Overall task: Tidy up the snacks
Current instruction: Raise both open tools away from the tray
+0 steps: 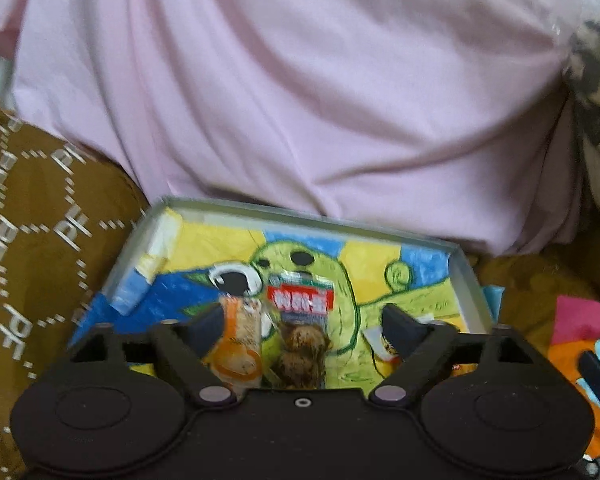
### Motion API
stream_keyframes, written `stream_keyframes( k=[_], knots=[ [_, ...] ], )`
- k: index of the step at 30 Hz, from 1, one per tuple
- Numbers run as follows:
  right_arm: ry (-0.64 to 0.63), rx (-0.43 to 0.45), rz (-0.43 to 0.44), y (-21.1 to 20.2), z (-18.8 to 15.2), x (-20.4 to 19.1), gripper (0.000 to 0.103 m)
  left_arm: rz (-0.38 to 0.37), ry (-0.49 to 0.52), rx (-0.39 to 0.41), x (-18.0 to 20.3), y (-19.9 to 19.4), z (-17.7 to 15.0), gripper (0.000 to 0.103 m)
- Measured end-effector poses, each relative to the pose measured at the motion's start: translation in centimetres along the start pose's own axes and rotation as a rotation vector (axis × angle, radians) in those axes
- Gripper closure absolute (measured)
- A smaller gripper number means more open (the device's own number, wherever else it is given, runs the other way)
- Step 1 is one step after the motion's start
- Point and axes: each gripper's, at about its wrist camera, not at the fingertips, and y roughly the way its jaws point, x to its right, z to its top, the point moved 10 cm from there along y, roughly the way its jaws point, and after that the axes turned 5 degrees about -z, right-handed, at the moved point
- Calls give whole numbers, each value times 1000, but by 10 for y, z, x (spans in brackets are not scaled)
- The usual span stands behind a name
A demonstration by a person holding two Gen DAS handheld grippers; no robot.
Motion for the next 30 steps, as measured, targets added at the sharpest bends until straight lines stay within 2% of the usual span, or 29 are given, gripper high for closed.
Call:
stream_keyframes(
  k=[5,12,15,19,24,30],
  knots=[
    [85,44,-61,-28,14,26,1,13,17,60,2,-33,6,1],
    [137,123,-104,-79,30,43,0,14,34,103,1,-81,-2,1],
    [154,141,-112,-98,31,46,0,19,3,108,-4,-99,-12,1],
    [159,146,-97,-126,26,47,0,27,-29,107,-14,-122,-28,1],
    [187,136,-51,-158,17,44,0,51,-23,105,-28,-151,-47,1],
    [175,106,14,-192,4,32,0,70,-20,62,-50,-179,-77,1]
  ],
)
